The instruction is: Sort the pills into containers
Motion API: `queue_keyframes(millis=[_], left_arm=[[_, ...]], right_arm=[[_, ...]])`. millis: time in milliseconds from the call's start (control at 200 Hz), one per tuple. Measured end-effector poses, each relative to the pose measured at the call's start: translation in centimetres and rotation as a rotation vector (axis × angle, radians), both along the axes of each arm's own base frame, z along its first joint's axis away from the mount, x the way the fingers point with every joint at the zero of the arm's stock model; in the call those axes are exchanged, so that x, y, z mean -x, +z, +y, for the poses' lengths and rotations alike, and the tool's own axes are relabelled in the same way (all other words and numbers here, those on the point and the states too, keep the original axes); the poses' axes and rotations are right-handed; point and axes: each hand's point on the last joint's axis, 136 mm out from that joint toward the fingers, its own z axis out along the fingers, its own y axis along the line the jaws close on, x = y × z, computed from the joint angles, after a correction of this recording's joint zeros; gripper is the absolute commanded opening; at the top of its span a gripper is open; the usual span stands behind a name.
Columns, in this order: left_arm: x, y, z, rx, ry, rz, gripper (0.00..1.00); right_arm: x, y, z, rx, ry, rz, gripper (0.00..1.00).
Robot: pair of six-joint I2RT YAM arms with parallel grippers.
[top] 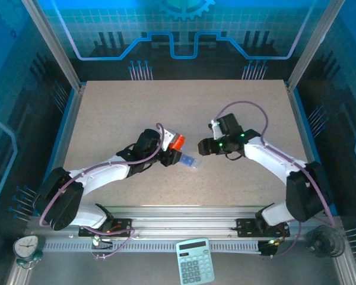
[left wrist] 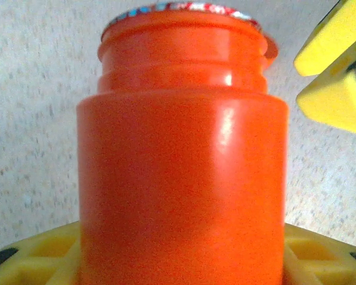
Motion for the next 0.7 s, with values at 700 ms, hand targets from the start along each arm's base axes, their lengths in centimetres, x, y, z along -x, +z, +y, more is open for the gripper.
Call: queue_keyframes(millis=[700], left_arm=[[-3.7,9.7,-6.9,0.367,-0.224,-0.442,0.08]], right_arm=[[-1.9,16.1,0.4,-0.438,-0.034,-0.328,0.92]])
